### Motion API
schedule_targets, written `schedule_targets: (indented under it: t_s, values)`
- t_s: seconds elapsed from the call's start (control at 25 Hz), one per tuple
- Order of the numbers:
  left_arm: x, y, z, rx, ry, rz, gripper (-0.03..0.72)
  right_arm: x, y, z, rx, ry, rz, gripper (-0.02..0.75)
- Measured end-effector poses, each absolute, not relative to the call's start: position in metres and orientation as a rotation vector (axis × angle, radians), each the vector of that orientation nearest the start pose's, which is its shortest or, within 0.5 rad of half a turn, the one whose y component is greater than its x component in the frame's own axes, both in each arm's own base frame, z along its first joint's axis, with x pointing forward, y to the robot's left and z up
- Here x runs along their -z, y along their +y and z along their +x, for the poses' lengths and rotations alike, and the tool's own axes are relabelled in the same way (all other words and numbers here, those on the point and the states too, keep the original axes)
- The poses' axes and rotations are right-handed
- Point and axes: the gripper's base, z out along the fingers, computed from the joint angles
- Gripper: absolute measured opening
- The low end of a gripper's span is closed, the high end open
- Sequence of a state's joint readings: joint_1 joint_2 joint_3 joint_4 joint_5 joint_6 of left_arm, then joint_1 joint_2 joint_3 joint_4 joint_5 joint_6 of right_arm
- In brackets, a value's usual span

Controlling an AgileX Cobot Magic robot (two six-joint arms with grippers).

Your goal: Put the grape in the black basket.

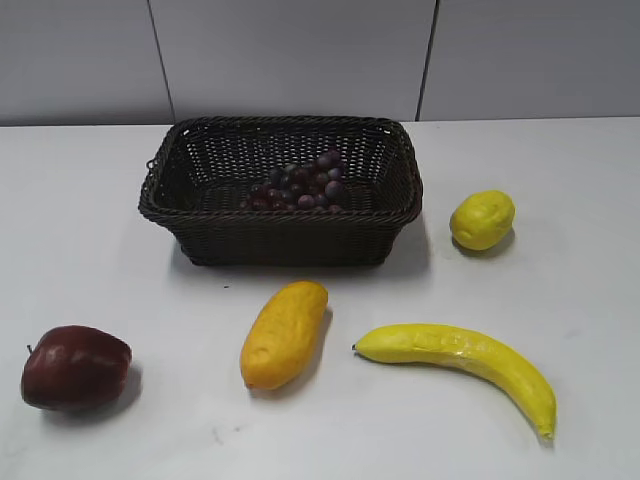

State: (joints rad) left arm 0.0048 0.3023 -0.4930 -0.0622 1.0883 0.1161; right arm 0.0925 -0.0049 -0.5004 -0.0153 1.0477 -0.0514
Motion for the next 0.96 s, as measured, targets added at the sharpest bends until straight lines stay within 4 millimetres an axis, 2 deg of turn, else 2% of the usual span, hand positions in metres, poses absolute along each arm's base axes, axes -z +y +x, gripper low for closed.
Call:
schedule_targets:
  t_s: [0.64,0.96]
  values:
    - [-0.273,-0.005,-0.003,0.002,2.083,0.119,0.418,-0.278,-0.002,-0.005,-0.008,2.021,-0.145,0.5]
    - [-0.273,-0.005,-0.006,0.003,2.066,0.114,0.418,-0.278,-0.002,-0.005,-0.007,2.021,-0.146,0.5]
